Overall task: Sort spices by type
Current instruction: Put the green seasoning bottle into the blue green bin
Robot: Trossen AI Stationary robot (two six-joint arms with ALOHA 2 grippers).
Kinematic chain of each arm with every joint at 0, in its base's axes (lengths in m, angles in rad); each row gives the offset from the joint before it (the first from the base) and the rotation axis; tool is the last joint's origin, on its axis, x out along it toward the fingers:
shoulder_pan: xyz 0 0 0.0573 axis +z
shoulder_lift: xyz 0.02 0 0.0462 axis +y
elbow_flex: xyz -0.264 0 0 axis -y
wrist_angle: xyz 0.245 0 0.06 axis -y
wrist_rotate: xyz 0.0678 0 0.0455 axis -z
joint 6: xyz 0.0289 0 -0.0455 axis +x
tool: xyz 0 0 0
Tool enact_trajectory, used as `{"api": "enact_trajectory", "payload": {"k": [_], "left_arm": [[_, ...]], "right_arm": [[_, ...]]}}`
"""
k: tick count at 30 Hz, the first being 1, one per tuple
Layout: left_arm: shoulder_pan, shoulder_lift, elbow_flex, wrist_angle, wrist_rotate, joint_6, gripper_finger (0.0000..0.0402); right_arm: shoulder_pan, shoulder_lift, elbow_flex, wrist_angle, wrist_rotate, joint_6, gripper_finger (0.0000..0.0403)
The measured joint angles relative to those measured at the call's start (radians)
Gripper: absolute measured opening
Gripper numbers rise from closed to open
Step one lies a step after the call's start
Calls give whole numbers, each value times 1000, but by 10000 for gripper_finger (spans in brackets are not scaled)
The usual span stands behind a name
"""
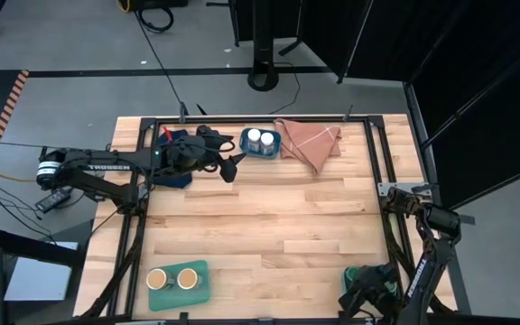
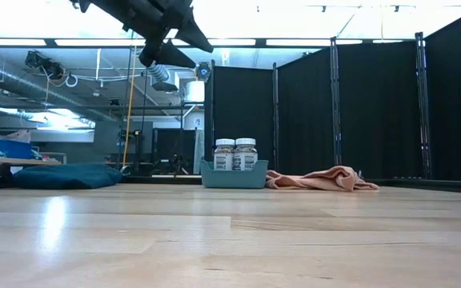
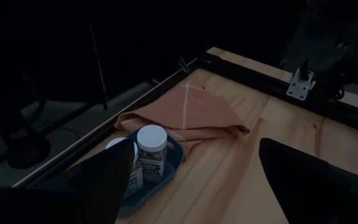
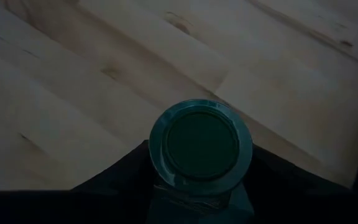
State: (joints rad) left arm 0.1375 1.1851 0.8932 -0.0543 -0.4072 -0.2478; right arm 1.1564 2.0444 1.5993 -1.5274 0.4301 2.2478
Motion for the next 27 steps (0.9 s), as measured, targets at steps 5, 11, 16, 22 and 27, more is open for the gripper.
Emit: {"api": "enact_trajectory", "payload": {"k": [5, 11, 16, 22, 27], "left_arm": [[0, 0, 0, 0, 0, 0, 351], [0, 0, 0, 1, 0, 0, 351], [0, 0, 0, 1, 0, 0, 351], [0, 0, 0, 0, 0, 0, 351], [0, 0, 0, 0, 0, 0, 351]], "right_arm": [[0, 0, 0, 8, 3, -18, 222], [1, -2, 0, 32, 2, -45, 223], [1, -3, 0, 48, -2, -52, 228], [0, -3, 0, 57, -2, -57, 233], [0, -3, 0, 65, -1, -70, 234]]}}
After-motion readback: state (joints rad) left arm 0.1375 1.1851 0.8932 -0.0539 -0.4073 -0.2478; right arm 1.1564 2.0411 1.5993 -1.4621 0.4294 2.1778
